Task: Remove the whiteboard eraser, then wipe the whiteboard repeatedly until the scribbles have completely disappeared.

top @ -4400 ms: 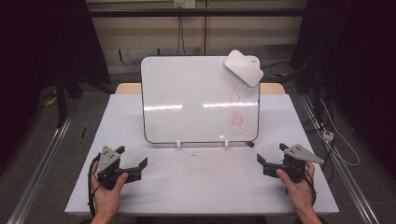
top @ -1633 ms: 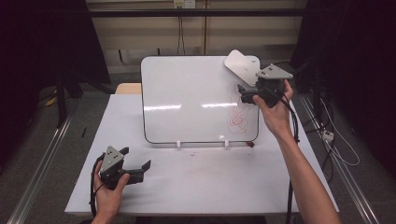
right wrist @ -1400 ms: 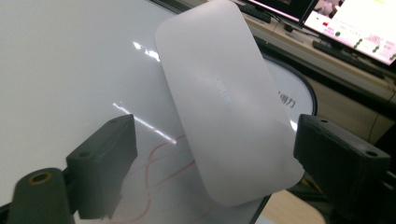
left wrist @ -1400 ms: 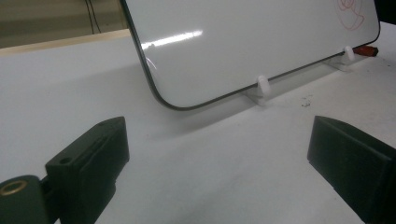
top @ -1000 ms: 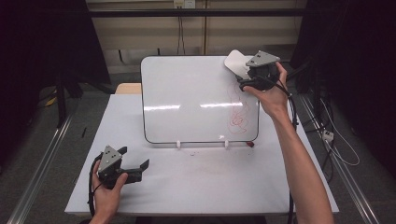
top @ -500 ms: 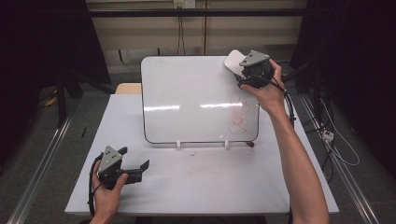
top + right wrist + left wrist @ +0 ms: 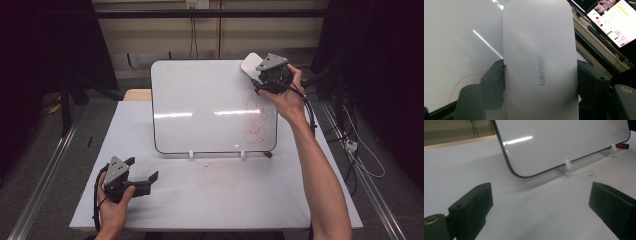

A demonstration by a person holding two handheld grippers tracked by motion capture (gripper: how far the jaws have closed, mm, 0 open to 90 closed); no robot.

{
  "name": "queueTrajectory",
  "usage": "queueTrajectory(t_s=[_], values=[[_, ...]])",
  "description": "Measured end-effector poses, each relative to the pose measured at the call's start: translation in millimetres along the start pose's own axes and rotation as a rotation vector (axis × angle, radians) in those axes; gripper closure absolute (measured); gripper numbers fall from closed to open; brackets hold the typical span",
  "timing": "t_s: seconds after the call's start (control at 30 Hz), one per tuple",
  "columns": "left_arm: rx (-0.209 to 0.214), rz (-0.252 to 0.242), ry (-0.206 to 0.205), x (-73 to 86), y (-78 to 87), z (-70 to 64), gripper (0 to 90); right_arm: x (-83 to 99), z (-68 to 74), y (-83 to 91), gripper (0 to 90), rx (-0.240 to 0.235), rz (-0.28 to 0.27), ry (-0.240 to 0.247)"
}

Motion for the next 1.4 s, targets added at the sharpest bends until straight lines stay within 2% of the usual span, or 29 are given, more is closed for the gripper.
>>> queueTrajectory(t_s=[0.07, 0.17, 0.23, 0.47, 0.57, 0.6, 0.67, 0.9, 1.07, 1.3, 1.4], values=[[-0.001, -0.003, -0.002, -0.5, 0.2, -0.8, 5.3, 0.3, -0.8, 1.8, 31.2, -0.018, -0.003, -0.025], [-0.002, -0.003, -0.005, -0.8, 0.4, -1.5, 5.3, 0.4, -0.9, 3.1, 31.3, -0.026, -0.005, -0.037], [-0.001, -0.001, 0.0, -0.4, 0.2, -1.4, 5.3, 0.9, -1.4, 4.9, 31.4, -0.059, -0.016, -0.067], [-0.004, -0.006, 0.013, 0.4, 0.8, 1.2, 5.3, 2.7, -1.4, 7.8, 31.5, -0.108, -0.033, -0.114], [-0.003, 0.001, 0.008, 0.2, -0.5, 2.9, 5.3, 0.4, -2.0, 14.0, 31.5, -0.116, -0.067, -0.133], [0.009, -0.003, 0.028, 0.0, -1.1, 2.1, 5.3, -1.0, -1.9, 16.7, 31.6, -0.121, -0.082, -0.142], [0.028, 0.002, 0.049, 1.7, -2.0, 0.5, 5.3, -0.6, -2.8, 21.2, 31.5, -0.111, -0.09, -0.145], [0.018, 0.008, 0.036, 1.4, -3.6, 1.6, 5.3, 9.2, 6.0, 34.9, 31.5, -0.106, -0.129, -0.156], [0.011, 0.004, 0.034, 0.4, -1.5, 2.5, 5.3, 15.6, 11.0, 41.5, 31.5, -0.095, -0.137, -0.16], [0.001, 0.004, 0.021, 1.2, 0.1, 2.8, 5.3, 25.9, 17.0, 43.9, 31.5, -0.095, -0.145, -0.178], [0.0, 0.002, 0.031, 1.8, 0.0, 4.2, 5.3, 30.3, 20.5, 43.2, 31.5, -0.099, -0.14, -0.171]])
Point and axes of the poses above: each handheld gripper's, and its own axes: y roughly backward along the jaws, x roughly out of its underside, z roughly to its left, the point moved 10 cm from there along -y, roughly forward along the jaws, and after that the axes turned 9 degrees about z, right-handed, at the moved point
